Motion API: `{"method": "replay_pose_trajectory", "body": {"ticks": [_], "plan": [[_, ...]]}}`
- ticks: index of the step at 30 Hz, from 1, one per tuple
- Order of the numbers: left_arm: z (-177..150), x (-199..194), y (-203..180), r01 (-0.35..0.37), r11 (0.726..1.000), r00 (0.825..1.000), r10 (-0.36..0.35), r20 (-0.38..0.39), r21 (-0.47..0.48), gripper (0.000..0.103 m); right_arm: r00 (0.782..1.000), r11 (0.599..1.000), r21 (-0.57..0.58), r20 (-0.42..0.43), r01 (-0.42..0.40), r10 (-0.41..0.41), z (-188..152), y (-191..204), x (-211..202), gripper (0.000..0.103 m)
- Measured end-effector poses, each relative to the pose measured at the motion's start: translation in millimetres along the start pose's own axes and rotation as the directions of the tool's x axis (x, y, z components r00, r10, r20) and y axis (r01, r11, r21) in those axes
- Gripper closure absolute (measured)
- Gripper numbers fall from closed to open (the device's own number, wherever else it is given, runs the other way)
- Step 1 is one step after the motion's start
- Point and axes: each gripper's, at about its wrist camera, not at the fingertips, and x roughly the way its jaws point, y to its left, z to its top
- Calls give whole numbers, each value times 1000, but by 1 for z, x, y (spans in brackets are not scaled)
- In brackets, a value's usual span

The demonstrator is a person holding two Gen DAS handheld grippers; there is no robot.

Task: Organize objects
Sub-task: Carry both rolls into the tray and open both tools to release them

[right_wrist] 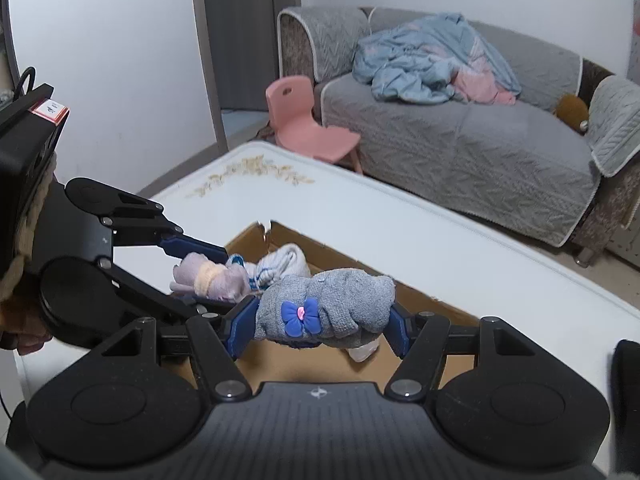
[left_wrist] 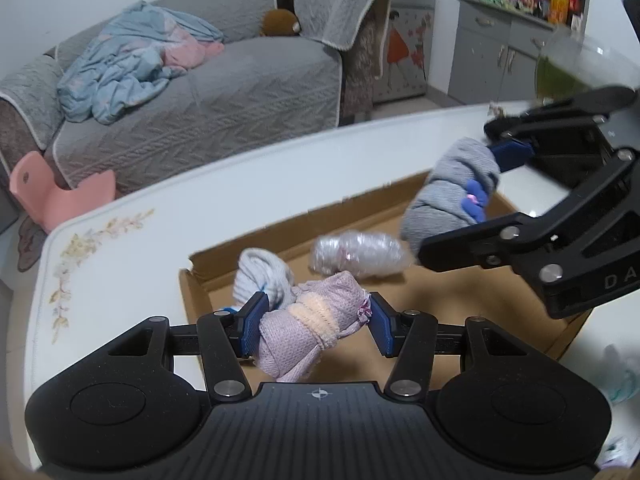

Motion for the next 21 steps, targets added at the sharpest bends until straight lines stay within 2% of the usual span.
{"method": "replay_pose_trajectory", "body": {"ticks": [10, 15, 21], "plan": [[-13, 42, -2, 12, 1000, 997, -10, -79, 27, 44, 994, 999, -32, -99, -43, 40, -5, -1, 47, 42], [-18, 57, 4, 16, 1000, 994, -17, -111, -12, 43, 987, 994, -77, -146, -79, 67, -7, -1, 66, 42], [-22, 62, 7, 7, 999, 994, -11, -110, -34, 43, 982, 987, -132, -177, -91, 67, -2, -1, 78, 42]]}}
